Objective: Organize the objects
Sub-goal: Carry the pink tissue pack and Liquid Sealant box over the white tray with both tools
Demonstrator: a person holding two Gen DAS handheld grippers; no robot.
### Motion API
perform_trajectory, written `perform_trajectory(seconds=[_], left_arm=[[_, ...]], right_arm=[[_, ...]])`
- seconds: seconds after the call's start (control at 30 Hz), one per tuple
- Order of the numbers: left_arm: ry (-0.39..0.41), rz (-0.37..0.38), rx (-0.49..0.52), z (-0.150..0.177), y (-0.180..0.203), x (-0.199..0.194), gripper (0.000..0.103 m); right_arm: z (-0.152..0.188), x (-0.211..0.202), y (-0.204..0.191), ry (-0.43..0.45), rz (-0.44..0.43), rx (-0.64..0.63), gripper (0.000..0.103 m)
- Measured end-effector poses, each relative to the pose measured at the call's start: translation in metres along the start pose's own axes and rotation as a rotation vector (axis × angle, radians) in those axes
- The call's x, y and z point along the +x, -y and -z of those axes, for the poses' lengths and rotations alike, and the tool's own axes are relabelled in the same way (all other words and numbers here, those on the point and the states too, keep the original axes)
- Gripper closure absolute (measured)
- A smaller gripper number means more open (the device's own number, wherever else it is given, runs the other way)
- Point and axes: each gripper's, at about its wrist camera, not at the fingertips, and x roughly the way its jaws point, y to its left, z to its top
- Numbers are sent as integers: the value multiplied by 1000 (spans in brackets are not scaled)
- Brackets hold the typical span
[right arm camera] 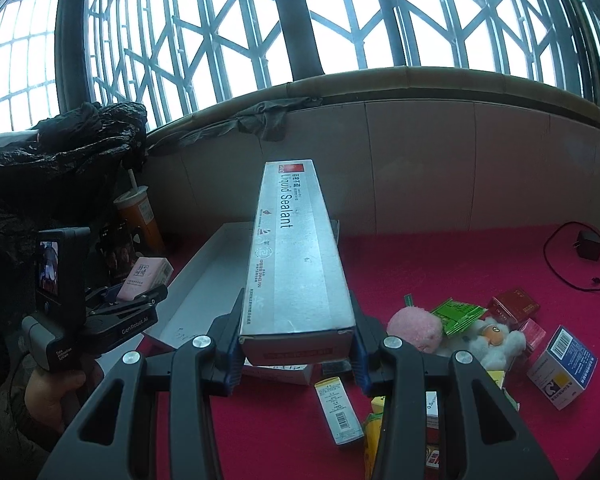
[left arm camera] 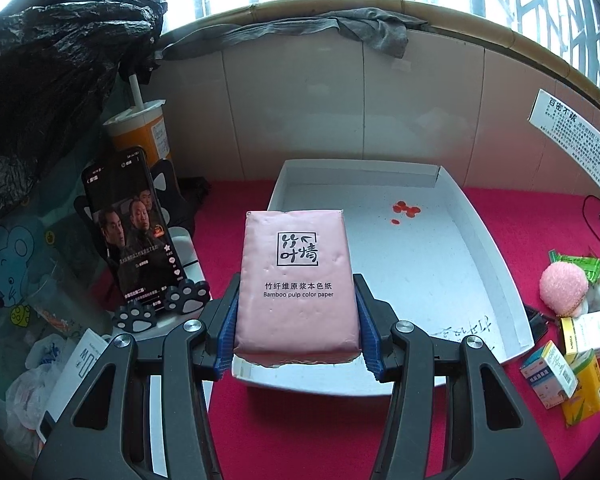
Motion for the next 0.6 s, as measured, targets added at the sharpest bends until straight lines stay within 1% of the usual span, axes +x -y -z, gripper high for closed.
perform_trajectory(seconds=[0.07,0.23,0.37,0.47,0.6], left_arm=[[0,-2,-3,-7,1,4,52],[-31,4,1,-18,5,21,52],[-76,22,-1,-23,10,40,52],[-106,65,-2,-26,12,54,52],[-138,62,-14,-31,10,74,52]], right_arm=[[-1,6,-3,-12,-2,-7,60],[-6,27,-8,-50,-23,6,60],[-3,50,-15,-95,-35,17,60],[0,69,-19,-132,-28,16,60],[3,96,-22,-167,4,3,60]])
